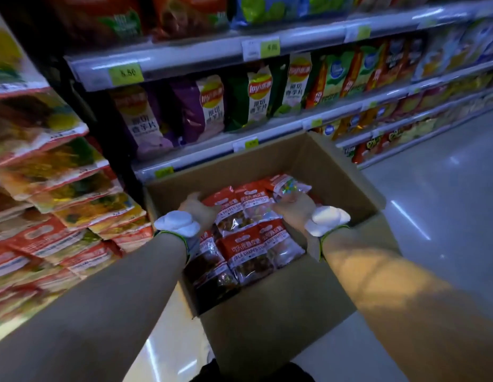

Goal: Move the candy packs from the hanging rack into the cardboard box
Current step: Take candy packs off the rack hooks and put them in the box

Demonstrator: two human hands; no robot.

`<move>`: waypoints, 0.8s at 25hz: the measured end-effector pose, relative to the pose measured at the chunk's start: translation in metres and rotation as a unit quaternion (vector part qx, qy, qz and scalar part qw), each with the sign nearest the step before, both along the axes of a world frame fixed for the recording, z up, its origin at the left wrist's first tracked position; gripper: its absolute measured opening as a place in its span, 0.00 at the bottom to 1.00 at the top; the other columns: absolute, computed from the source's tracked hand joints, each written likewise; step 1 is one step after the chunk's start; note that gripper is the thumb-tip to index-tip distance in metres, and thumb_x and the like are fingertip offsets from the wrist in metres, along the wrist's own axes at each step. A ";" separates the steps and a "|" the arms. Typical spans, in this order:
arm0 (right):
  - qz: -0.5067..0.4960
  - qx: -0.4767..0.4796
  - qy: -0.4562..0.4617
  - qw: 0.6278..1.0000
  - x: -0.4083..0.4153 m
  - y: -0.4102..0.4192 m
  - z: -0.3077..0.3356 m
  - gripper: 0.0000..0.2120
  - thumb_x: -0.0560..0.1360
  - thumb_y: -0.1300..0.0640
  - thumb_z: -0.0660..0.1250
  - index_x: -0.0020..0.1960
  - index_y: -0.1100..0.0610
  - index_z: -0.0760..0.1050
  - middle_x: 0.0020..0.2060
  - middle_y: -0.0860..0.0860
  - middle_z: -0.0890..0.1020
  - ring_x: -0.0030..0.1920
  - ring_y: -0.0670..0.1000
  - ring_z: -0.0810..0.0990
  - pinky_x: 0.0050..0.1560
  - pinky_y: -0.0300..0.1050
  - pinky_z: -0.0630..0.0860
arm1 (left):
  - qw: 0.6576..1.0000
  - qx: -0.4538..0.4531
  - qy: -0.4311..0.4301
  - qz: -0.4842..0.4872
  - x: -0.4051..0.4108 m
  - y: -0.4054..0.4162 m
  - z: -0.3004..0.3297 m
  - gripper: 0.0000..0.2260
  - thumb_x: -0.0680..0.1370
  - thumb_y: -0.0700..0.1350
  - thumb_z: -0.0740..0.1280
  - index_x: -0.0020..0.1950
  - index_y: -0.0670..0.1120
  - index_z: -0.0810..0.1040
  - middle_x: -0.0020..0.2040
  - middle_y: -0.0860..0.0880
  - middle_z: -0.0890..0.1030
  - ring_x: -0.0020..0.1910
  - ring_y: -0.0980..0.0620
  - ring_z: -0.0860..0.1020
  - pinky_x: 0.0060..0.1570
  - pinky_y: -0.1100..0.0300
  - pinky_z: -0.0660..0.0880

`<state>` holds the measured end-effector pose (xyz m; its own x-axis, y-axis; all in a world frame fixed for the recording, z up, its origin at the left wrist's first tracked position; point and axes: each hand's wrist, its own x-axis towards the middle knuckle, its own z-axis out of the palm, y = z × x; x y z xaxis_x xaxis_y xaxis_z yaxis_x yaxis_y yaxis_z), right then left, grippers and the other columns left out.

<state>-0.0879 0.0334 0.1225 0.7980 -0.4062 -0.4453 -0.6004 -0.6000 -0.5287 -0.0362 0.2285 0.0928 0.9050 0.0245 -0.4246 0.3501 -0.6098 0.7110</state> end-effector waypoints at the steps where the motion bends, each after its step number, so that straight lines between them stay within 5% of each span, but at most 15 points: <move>1: 0.021 -0.001 0.025 0.999 0.005 -0.002 -0.013 0.22 0.77 0.53 0.64 0.29 0.55 0.58 0.26 0.49 0.65 0.28 0.46 0.64 0.28 0.35 0.59 | 1.000 -0.004 0.017 0.006 0.000 -0.001 -0.011 0.23 0.76 0.46 0.71 0.69 0.40 0.72 0.63 0.41 0.78 0.61 0.42 0.77 0.52 0.60 0.70; 3: 0.042 0.017 0.072 0.996 0.014 -0.007 -0.041 0.20 0.78 0.52 0.62 0.30 0.52 0.60 0.29 0.48 0.68 0.30 0.44 0.66 0.30 0.33 0.63 | 0.998 -0.009 0.059 0.017 -0.005 -0.003 -0.035 0.23 0.75 0.47 0.72 0.67 0.40 0.74 0.62 0.41 0.79 0.60 0.41 0.78 0.54 0.59 0.70; 6: 0.067 0.077 0.130 0.986 0.021 -0.013 -0.085 0.13 0.76 0.52 0.65 0.35 0.46 0.67 0.37 0.46 0.73 0.40 0.48 0.74 0.48 0.42 0.75 | 0.992 -0.006 0.102 0.069 -0.014 -0.006 -0.068 0.21 0.75 0.48 0.72 0.64 0.39 0.76 0.60 0.41 0.80 0.59 0.41 0.78 0.52 0.59 0.71; 11: 0.128 0.110 0.240 0.956 0.029 -0.024 -0.153 0.14 0.73 0.49 0.68 0.34 0.45 0.64 0.31 0.43 0.71 0.32 0.41 0.67 0.37 0.35 0.68 | 0.967 -0.046 0.219 0.120 -0.040 -0.026 -0.113 0.15 0.78 0.41 0.68 0.62 0.37 0.77 0.61 0.38 0.80 0.57 0.40 0.79 0.55 0.52 0.77; 14: 0.134 0.163 0.299 0.931 0.042 -0.030 -0.182 0.11 0.74 0.47 0.68 0.38 0.51 0.70 0.29 0.46 0.75 0.32 0.49 0.70 0.45 0.46 0.74 | 0.969 -0.026 0.218 0.109 -0.053 -0.047 -0.132 0.14 0.80 0.45 0.66 0.63 0.42 0.79 0.62 0.45 0.79 0.63 0.44 0.76 0.64 0.58 0.70; 17: 0.140 0.178 0.305 0.925 0.049 -0.035 -0.204 0.13 0.76 0.51 0.67 0.38 0.57 0.70 0.32 0.52 0.73 0.32 0.51 0.71 0.42 0.46 0.73 | 0.970 0.019 0.233 0.072 -0.060 -0.061 -0.150 0.17 0.82 0.49 0.62 0.69 0.45 0.74 0.69 0.45 0.75 0.68 0.45 0.73 0.66 0.60 0.67; 20: 0.151 0.196 0.309 0.918 0.041 -0.037 -0.222 0.10 0.75 0.50 0.68 0.43 0.56 0.73 0.41 0.54 0.79 0.42 0.56 0.78 0.56 0.52 0.75 | 0.960 -0.019 0.269 0.072 -0.062 -0.069 -0.162 0.19 0.82 0.45 0.61 0.72 0.40 0.69 0.71 0.43 0.72 0.71 0.46 0.70 0.66 0.65 0.61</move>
<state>-0.0468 -0.0039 -0.0996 0.3941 0.0801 -0.9156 -0.6963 -0.6242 -0.3543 -0.0980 0.1596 -0.0688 0.5430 0.1079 -0.8328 0.7514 -0.5051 0.4245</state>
